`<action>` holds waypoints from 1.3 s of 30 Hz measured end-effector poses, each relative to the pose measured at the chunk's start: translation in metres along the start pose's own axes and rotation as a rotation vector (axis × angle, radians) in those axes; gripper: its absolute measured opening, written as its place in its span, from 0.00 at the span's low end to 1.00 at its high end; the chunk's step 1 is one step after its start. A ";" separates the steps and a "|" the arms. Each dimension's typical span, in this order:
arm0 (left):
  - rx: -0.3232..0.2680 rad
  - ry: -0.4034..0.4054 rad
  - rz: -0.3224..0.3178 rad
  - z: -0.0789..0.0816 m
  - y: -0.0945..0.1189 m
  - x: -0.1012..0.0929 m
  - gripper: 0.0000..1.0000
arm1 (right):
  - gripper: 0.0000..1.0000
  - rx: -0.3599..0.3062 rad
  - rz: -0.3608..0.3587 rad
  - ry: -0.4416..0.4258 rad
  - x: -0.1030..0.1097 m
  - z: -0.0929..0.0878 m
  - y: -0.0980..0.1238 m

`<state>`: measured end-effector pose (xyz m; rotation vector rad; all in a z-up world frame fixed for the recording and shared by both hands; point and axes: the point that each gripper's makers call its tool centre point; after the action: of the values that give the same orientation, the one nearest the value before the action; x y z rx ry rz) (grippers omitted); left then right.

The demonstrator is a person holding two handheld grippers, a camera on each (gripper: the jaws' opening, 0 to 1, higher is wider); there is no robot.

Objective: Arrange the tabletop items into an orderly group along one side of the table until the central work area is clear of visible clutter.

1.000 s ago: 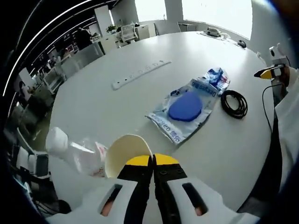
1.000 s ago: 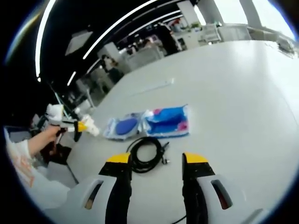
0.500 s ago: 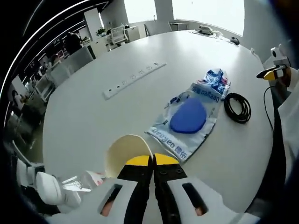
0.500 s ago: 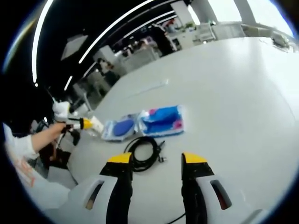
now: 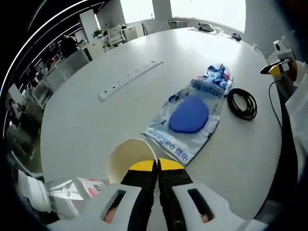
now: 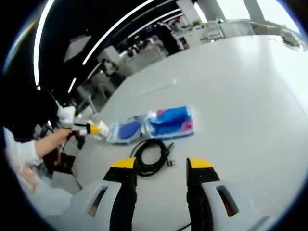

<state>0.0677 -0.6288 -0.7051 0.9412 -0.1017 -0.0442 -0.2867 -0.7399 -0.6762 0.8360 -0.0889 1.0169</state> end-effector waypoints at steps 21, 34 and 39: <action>-0.057 0.033 0.046 0.006 0.003 0.005 0.16 | 0.39 0.018 0.018 0.007 0.006 -0.004 -0.004; -0.198 0.174 0.154 0.000 0.038 0.014 0.50 | 0.44 0.024 0.012 0.060 0.005 -0.003 -0.006; -0.295 0.228 0.208 -0.005 0.063 0.009 0.57 | 0.46 0.024 0.008 0.076 0.003 -0.004 -0.004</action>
<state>0.0773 -0.5881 -0.6567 0.6320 0.0183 0.2344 -0.2832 -0.7365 -0.6799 0.8185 -0.0149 1.0580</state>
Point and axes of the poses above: the point that each gripper's makers call its tool centre point, and the gripper's own axes: y roughly backward along the fingers, x roughly to its left, z roughly out of its top, and after that the axes turned 5 degrees about y, right-handed
